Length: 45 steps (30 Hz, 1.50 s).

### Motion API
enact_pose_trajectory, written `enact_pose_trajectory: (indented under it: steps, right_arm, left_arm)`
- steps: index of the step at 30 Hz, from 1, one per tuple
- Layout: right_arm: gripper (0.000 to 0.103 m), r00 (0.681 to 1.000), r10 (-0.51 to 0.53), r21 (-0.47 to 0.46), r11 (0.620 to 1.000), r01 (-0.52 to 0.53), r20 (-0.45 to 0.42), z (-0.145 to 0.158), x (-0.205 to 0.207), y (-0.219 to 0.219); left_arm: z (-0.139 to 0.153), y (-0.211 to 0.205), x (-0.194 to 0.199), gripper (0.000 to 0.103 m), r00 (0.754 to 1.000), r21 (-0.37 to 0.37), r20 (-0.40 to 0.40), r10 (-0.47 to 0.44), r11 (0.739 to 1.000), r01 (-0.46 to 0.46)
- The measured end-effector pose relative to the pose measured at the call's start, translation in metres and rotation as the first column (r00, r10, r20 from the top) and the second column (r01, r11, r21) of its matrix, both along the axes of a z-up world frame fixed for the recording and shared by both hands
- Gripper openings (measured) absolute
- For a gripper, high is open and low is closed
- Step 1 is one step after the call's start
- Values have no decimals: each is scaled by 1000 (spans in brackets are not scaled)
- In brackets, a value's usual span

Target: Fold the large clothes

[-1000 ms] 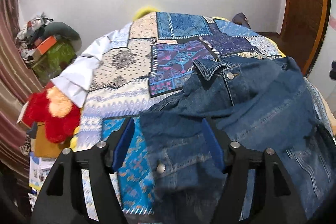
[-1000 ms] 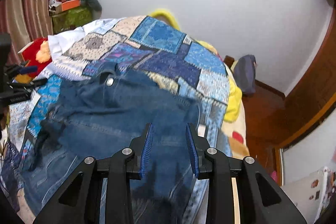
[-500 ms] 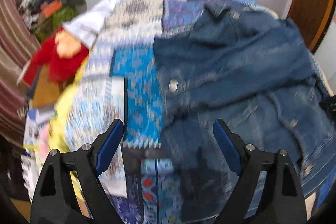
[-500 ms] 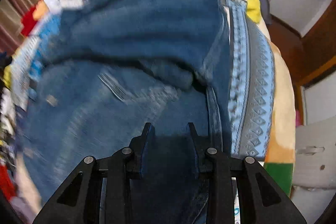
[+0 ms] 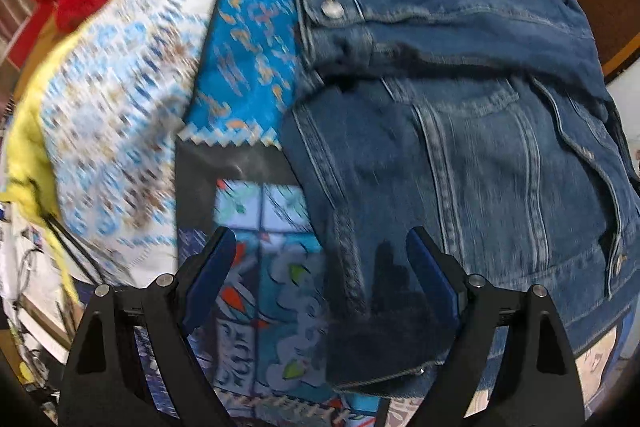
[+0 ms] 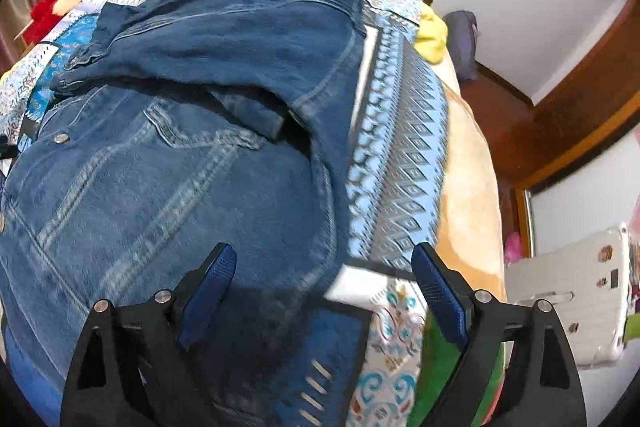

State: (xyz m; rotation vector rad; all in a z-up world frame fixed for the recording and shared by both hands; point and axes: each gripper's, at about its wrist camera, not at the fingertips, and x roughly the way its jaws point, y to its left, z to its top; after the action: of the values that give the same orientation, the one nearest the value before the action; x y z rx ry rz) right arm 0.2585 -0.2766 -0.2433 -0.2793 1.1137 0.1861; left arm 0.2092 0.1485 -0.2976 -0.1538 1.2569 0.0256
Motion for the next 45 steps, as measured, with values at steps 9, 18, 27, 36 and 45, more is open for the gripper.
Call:
enact_pose_trajectory:
  steps: [9, 18, 27, 36, 45]
  right_arm:
    - [89, 995, -23, 265, 963, 49, -101, 19, -15, -13]
    - [82, 977, -72, 458, 875, 158, -201, -10, -7, 2]
    - [25, 990, -32, 502, 860, 97, -137, 5, 14, 32]
    - [21, 998, -45, 567, 822, 61, -41, 53, 58, 37]
    - [20, 981, -192, 680, 720, 142, -2, 89, 165, 19]
  left_arm:
    - [-40, 9, -11, 88, 991, -230, -84, 100, 966, -117]
    - [-47, 8, -8, 62, 987, -382, -33, 158, 910, -159]
    - [-3, -24, 21, 12, 995, -231, 45, 92, 970, -79]
    - [107, -45, 44, 12, 954, -201, 297, 44, 979, 17]
    - [135, 10, 155, 12, 917, -191, 350, 191, 973, -129]
